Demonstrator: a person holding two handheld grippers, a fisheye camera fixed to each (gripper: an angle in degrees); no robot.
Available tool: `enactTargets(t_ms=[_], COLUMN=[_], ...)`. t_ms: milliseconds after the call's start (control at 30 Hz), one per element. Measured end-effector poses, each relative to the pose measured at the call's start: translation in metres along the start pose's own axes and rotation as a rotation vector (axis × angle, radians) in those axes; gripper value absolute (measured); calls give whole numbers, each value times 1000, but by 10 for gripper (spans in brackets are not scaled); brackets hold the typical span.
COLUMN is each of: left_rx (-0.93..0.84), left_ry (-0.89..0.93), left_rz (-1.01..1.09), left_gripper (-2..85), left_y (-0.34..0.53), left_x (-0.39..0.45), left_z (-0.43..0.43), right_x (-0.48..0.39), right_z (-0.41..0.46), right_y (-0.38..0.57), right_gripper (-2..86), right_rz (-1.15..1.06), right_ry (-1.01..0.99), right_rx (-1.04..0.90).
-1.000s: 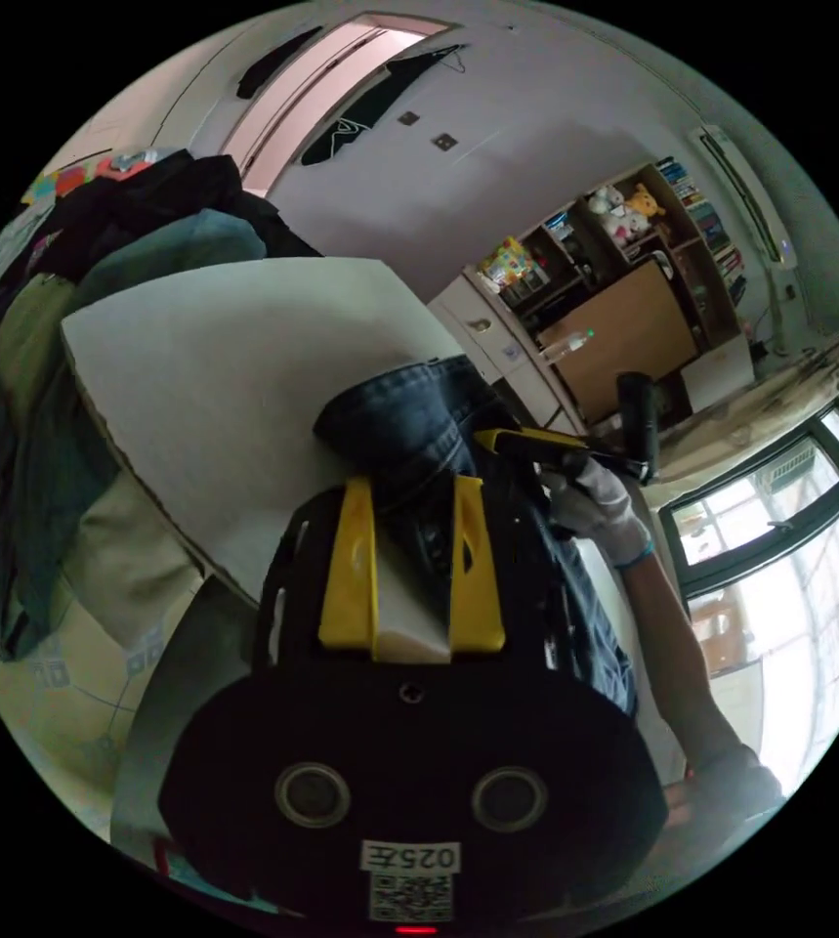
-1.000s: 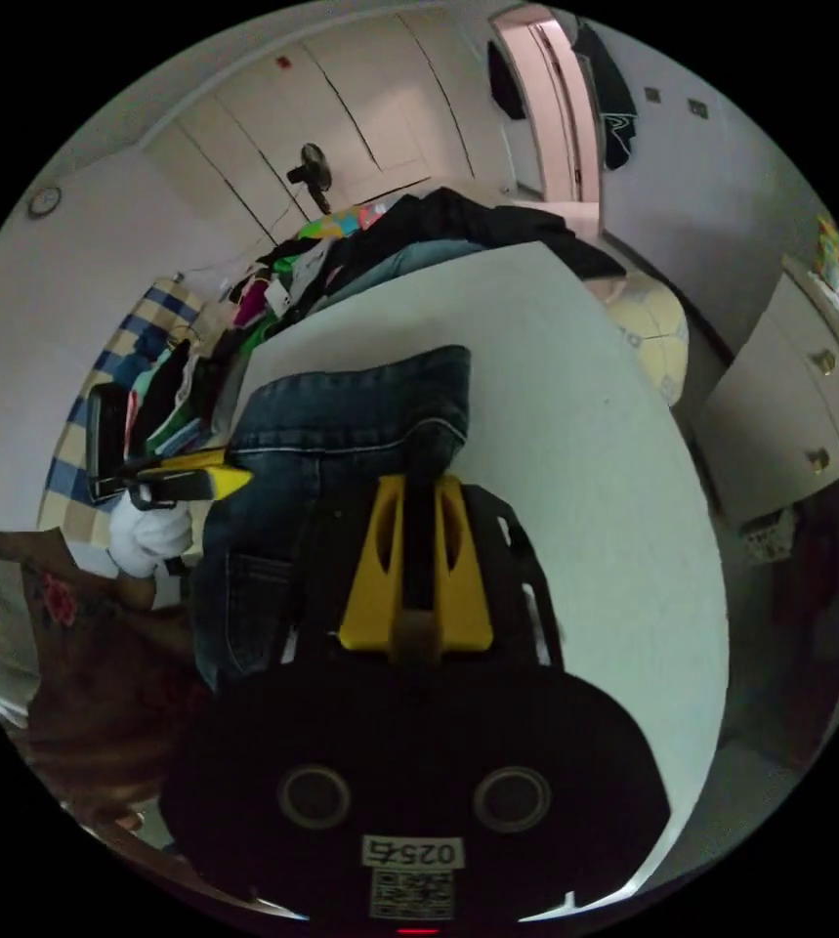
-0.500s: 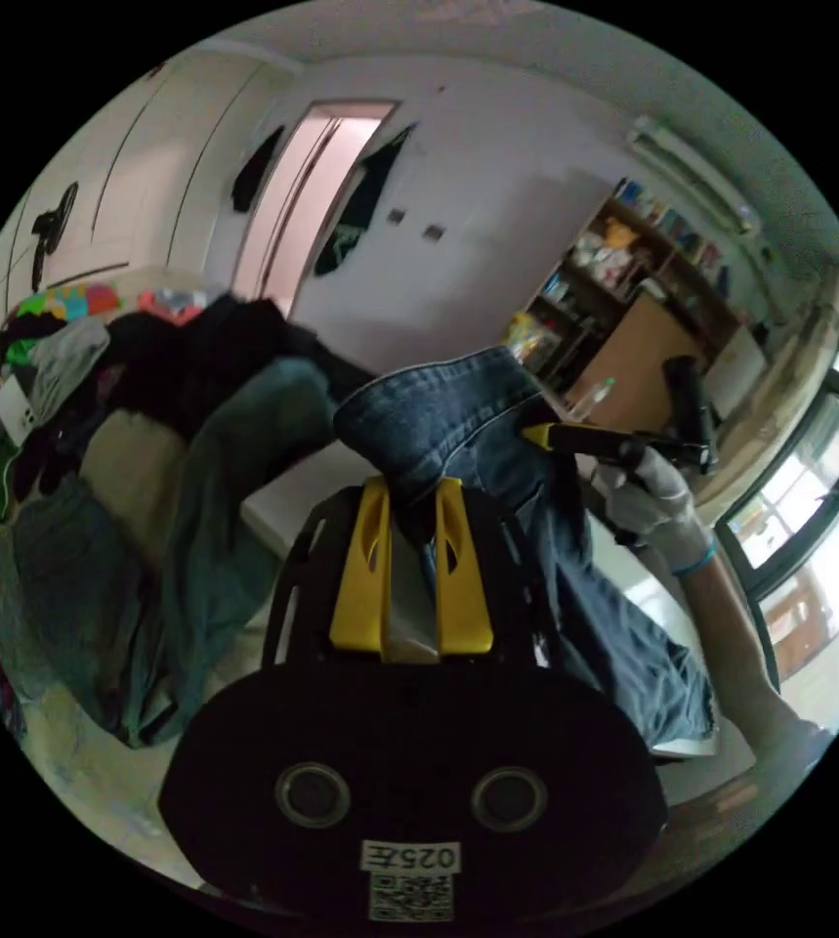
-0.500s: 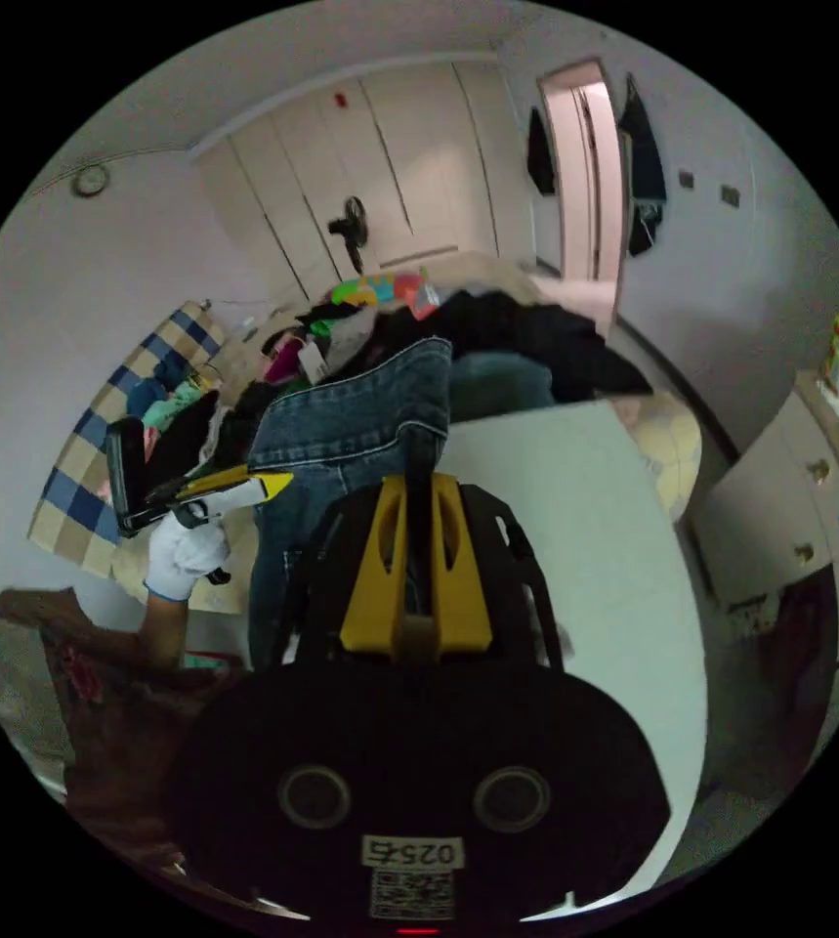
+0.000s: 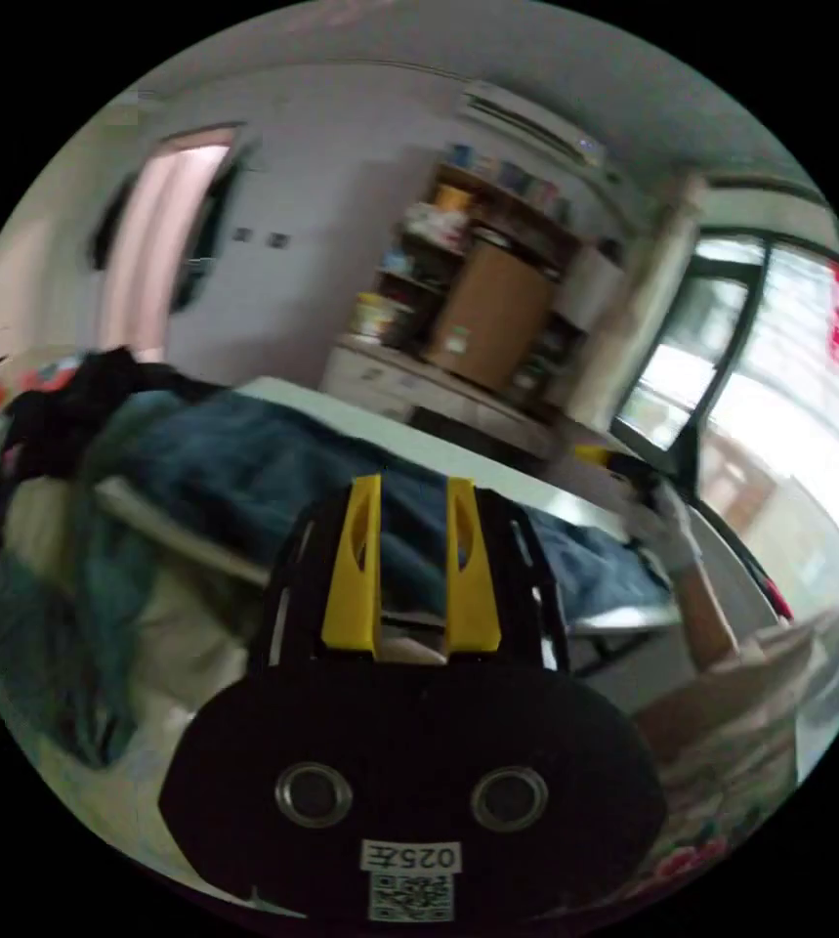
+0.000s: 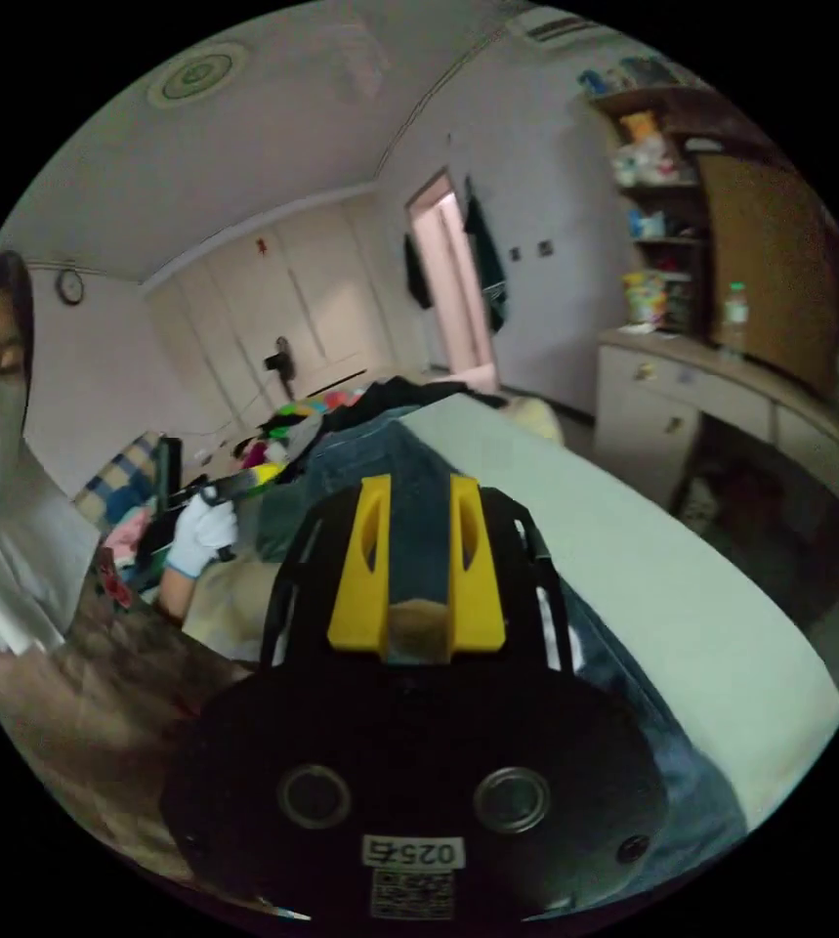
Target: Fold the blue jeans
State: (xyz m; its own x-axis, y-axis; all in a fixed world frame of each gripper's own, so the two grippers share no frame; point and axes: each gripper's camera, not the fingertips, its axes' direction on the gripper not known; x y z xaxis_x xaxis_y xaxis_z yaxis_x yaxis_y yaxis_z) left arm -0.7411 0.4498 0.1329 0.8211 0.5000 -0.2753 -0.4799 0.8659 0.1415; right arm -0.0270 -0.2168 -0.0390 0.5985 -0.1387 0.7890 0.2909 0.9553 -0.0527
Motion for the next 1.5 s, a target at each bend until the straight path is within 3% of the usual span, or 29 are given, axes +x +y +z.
enactTargets(t_ms=[67, 167, 233, 400, 533, 633, 767, 967, 1200, 1367, 1500], left_rx=[-169, -351, -427, -439, -622, -754, -890, -813, -693, -634, -705], left_ry=[288, 445, 481, 484, 344, 396, 314, 298, 258, 229, 156], left_rz=[162, 299, 348, 648, 958, 982, 1079, 1062, 1129, 1090, 1115], left_gripper=[60, 60, 60, 42, 41, 46, 47, -1, -9, -9, -9], left_y=[9, 25, 27, -34, -72, -73, -42, -31, -9, -19, -13], left_x=[71, 141, 170, 196, 196, 191, 199, 203, 210, 218, 222], left_z=[64, 133, 162, 193, 262, 316, 370, 358, 342, 331, 364], right_x=[10, 31, 48, 85, 123, 152, 163, 146, 125, 121, 163], right_z=[-50, -90, -107, -123, -107, -82, -51, -70, -99, -125, -105], right_y=[40, 81, 98, 112, 110, 107, 105, 108, 127, 122, 120], right_gripper=[97, 93, 93, 110, 117, 121, 112, -1, -9, -9, -6], right_rz=[37, 86, 122, 121, 50, 45, -19, -39, -47, -32, 27], right_ry=[244, 452, 445, 333, 240, 167, 217, 296, 240, 409, 408], right_rx=[-61, -169, -185, -209, -274, -371, -538, -529, -496, -363, -439])
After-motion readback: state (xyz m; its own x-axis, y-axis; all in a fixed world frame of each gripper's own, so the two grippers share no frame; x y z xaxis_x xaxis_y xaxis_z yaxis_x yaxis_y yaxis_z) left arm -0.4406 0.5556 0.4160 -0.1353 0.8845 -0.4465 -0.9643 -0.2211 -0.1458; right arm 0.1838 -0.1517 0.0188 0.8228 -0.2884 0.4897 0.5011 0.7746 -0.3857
